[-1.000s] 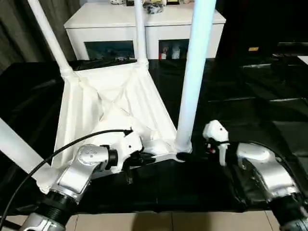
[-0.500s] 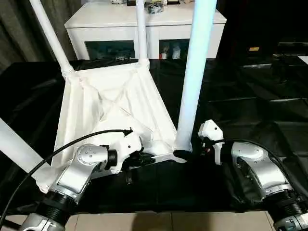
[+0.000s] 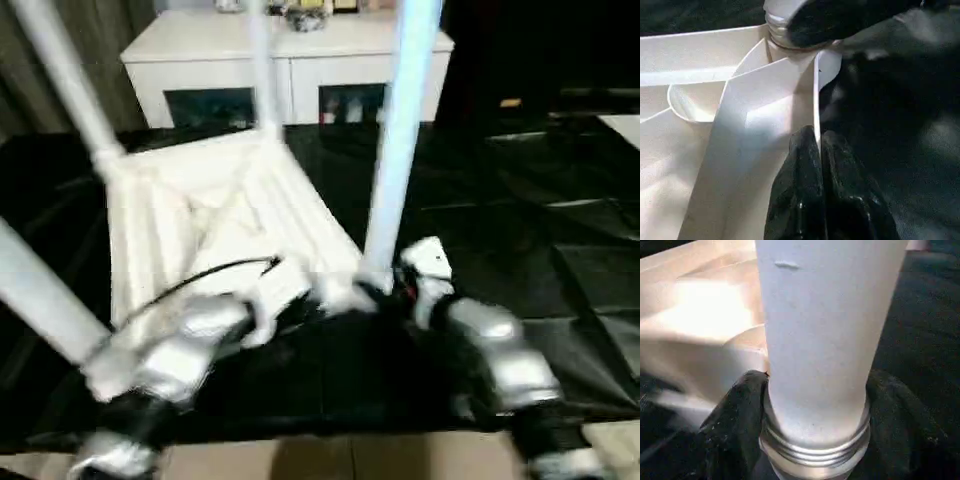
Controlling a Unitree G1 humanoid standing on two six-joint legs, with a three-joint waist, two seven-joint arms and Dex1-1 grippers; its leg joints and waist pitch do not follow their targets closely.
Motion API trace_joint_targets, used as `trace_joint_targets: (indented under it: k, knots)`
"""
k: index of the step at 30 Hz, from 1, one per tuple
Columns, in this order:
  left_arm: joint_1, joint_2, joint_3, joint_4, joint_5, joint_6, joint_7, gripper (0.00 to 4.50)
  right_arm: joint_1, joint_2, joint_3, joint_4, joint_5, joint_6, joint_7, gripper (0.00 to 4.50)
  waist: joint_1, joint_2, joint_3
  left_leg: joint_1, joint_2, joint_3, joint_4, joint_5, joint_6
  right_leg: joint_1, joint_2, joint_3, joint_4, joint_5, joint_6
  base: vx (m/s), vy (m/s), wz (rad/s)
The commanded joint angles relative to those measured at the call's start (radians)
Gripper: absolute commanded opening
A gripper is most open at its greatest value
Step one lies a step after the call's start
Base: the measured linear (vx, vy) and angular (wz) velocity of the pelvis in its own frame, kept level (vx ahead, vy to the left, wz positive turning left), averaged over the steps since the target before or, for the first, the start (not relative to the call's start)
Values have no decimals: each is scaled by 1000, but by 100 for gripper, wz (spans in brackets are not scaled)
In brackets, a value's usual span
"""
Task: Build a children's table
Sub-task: Rotate leg to tighten
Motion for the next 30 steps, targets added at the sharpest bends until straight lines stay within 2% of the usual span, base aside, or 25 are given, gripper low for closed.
trace_joint_targets:
  k: [1, 3, 4, 6, 7, 9, 10, 11, 13, 14, 17, 19, 20, 22, 24, 25, 26, 27, 28, 30]
  knots:
    - [-6, -69, -14, 34, -10, 31, 70, 0, 6, 24, -36, 44, -57, 17, -168, 266, 1, -14, -43, 8, 54, -25, -80, -245, 9, 27, -67, 43, -88, -247, -184, 0, 0, 0]
    - [-31, -116, -1, 68, 7, 64, 155, 0, 8, 58, -28, 58, -88, 5, -249, 265, 2, -11, -45, 10, 51, -21, -77, -207, 9, 25, -63, 43, -84, -176, -193, 0, 0, 0]
    - [-54, -157, 18, 107, 17, 73, 233, 0, 8, 92, -24, 69, -111, -16, -317, 265, 6, -14, -46, 9, 52, -20, -76, -197, 15, 27, -65, 44, -85, -162, -195, 0, 0, 0]
    - [-62, -171, 25, 120, 22, 72, 257, 0, 8, 105, -26, 73, -121, -25, -343, 265, 12, -16, -47, 11, 50, -18, -73, -188, 23, 26, -65, 44, -85, -152, -195, 0, 0, 0]
    - [-77, -195, 32, 147, 32, 65, 293, 0, 1, 132, -17, 92, -132, -25, -368, 265, 15, -17, -48, 7, 49, -18, -73, -177, 36, 30, -67, 43, -83, -139, -196, 0, 0, 0]
    - [-78, -197, 32, 149, 33, 65, 295, 0, 1, 134, -17, 93, -133, -25, -371, 265, 17, -14, -49, 6, 50, -18, -73, -172, 47, 31, -66, 42, -82, -133, -192, 0, 0, 0]
    - [-82, -208, 30, 162, 38, 54, 304, 0, -6, 148, 4, 101, -133, -34, -358, 265, 18, -15, -48, 6, 51, -16, -74, -179, 52, 30, -67, 42, -84, -145, -184, 0, 0, 0]
    - [-75, -192, 7, 152, 51, 27, 280, 0, -7, 147, 12, 82, -99, -61, -287, 265, 19, -12, -48, 7, 51, -17, -74, -186, 53, 30, -67, 41, -84, -154, -182, 0, 0, 0]
    - [-63, -178, 6, 134, 47, 30, 257, 0, -10, 135, 8, 66, -78, -77, -244, 320, 19, -13, -47, 5, 53, -17, -76, -206, 56, 30, -69, 42, -87, -176, -171, 0, 0, 0]
    - [-63, -178, 6, 134, 47, 30, 257, 0, -10, 135, 8, 66, -78, -77, -244, 320, 17, -13, -47, 3, 52, -17, -75, -206, 57, 32, -69, 41, -86, -174, -171, 0, 0, 0]
    - [-40, -139, 8, 109, 37, 13, 194, 0, -29, 101, 3, 56, -53, -77, -159, 355, 13, -14, -48, 0, 52, -18, -74, -193, 68, 34, -69, 39, -83, -153, -178, 0, 0, 0]
    - [-26, -116, 6, 90, 25, 1, 152, 0, -35, 81, -3, 36, -12, -37, -87, 367, 8, -15, -45, -5, 53, -20, -77, -200, 74, 37, -70, 38, -85, -171, -180, 0, 0, 0]
    - [-10, -93, -1, 71, 12, -25, 99, 0, -40, 47, 7, 21, -3, -21, -26, 384, 6, -15, -45, -2, 54, -19, -77, -210, 73, 34, -70, 39, -88, -192, -181, 0, 0, 0]
    - [28, -53, -7, 21, -35, -72, -9, 0, -39, -37, 48, 9, -52, -96, 46, 384, 6, -16, -45, -5, 56, -21, -76, -209, 72, 37, -71, 38, -88, -207, -181, 0, 0, 0]
    - [57, -8, -14, -17, -64, -88, -86, 0, -23, -103, 58, -29, 10, -73, 219, 384, 8, -12, -48, 3, 58, -16, -71, -197, 85, 31, -69, 42, -83, -153, -199, 0, 0, 0]
    - [62, 0, -15, -23, -69, -87, -98, 0, -19, -116, 60, -35, 20, -74, 252, 384, 11, -12, -47, 2, 59, -14, -70, -186, 98, 31, -67, 42, -79, -114, -211, 0, 0, 0]
    - [62, 0, -15, -23, -69, -87, -98, 0, -19, -116, 60, -35, 20, -74, 252, 384, 11, -12, -47, 2, 59, -14, -70, -186, 98, 31, -67, 42, -79, -114, -211, 0, 0, 0]
    - [80, 28, -16, -53, -96, -71, -152, 0, -4, -171, 67, -56, 46, -82, 374, 384, 16, -12, -50, 8, 60, -12, -68, -178, 107, 29, -65, 41, -73, -77, -230, 0, 0, 0]
    - [89, 43, -17, -71, -109, -61, -180, 0, 2, -197, 67, -67, 64, -73, 433, 384, 19, -12, -51, 5, 62, -14, -68, -167, 111, 33, -67, 40, -70, -64, -232, 0, 0, 0]
    - [96, 57, -19, -88, -119, -51, -207, 0, 7, -227, 74, -78, 80, -59, 498, 384, 21, -13, -50, 3, 64, -14, -68, -142, 118, 34, -66, 39, -65, -31, -242, 0, 0, 0]
